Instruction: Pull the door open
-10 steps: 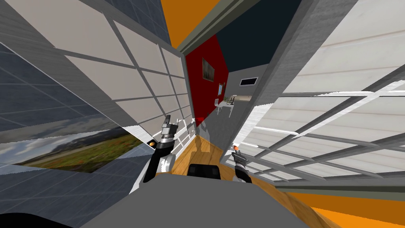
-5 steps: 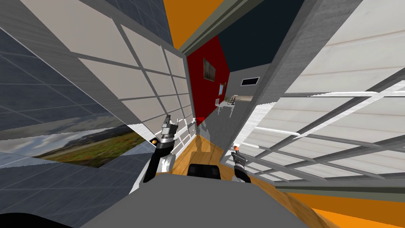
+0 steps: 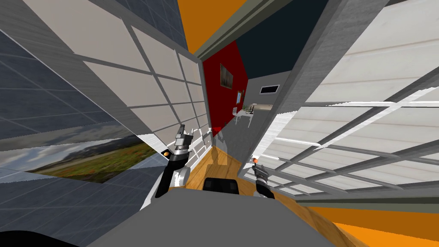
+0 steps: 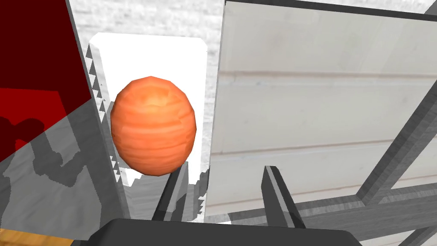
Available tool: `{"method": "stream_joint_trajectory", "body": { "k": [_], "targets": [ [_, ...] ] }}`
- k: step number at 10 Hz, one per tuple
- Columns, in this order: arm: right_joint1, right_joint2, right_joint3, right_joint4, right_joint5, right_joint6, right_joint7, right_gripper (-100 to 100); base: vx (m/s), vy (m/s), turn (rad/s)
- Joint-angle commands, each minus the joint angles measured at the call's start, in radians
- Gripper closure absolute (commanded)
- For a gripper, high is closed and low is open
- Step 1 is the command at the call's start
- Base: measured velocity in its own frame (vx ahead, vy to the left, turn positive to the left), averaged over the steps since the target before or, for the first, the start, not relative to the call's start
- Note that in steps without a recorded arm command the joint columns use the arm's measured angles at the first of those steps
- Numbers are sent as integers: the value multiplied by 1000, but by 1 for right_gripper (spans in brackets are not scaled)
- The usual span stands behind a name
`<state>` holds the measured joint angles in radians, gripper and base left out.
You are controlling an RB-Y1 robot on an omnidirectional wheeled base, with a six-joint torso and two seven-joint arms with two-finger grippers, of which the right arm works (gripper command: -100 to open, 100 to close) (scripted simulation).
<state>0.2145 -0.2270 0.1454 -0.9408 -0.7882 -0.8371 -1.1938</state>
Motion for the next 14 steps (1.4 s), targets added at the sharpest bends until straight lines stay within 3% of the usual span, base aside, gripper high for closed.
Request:
{"method": "stream_joint_trajectory", "body": {
  "k": [1,2,6,9,10,13,14],
  "targets": [
    [-22,-2,-4,-13,-3,29,5,-100,-9,12,-76],
    [-22,-2,-4,-13,-3,29,5,-100,-6,8,-32],
    [-48,-16,-29,-44,-19,106,25,-100,-9,31,-26],
    [-54,-19,-35,-52,-24,125,30,-100,-1,15,-14],
    [-66,-25,-46,-65,-31,160,39,-100,-4,24,-40],
    [-66,-25,-46,-65,-31,160,39,-100,-5,10,-2],
    [-74,-29,-55,-76,-37,185,45,-100,0,15,-37]
  ]
}}
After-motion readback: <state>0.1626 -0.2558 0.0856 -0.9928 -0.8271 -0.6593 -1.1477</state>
